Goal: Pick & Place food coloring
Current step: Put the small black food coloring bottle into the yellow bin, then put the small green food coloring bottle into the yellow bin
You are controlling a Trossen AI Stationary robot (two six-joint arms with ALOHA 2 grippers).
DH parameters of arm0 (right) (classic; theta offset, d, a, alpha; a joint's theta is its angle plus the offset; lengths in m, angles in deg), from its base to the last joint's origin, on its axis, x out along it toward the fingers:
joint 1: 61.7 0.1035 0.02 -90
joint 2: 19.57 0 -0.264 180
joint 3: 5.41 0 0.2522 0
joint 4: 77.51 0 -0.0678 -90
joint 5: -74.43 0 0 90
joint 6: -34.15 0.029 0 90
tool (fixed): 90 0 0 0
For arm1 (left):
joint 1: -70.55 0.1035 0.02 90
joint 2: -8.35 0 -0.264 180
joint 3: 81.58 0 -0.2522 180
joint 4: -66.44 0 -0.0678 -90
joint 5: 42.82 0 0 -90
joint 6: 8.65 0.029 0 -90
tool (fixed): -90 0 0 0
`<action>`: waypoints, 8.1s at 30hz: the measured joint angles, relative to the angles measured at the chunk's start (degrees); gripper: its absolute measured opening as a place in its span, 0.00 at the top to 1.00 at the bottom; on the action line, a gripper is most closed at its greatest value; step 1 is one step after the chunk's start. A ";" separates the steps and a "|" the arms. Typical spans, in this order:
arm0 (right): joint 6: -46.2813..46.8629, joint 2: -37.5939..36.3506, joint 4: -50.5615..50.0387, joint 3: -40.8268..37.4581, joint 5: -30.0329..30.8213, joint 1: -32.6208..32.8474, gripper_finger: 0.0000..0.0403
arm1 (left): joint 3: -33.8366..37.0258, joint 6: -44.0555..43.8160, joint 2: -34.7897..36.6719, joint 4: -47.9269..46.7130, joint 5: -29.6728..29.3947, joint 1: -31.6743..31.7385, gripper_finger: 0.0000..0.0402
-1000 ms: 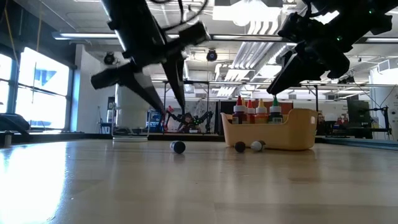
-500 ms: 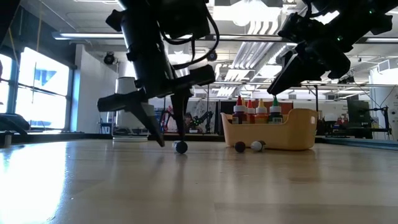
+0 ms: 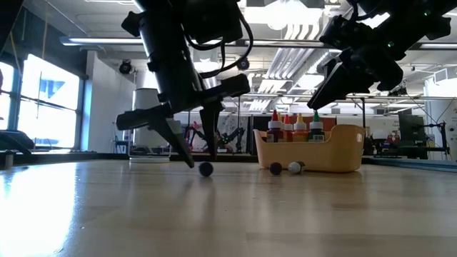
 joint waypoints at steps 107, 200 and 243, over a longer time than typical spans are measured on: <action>1.97 -21.75 -10.36 0.04 -6.86 4.24 0.65 | -0.04 63.27 -9.35 56.20 -5.77 13.09 0.58; -10.71 34.47 -34.05 30.01 1.66 -0.79 0.65 | -10.49 61.11 10.71 0.81 -27.52 -6.08 0.54; -12.62 34.38 -31.71 25.33 -5.44 -6.59 0.74 | -10.49 61.02 10.71 0.92 -27.67 -6.05 0.54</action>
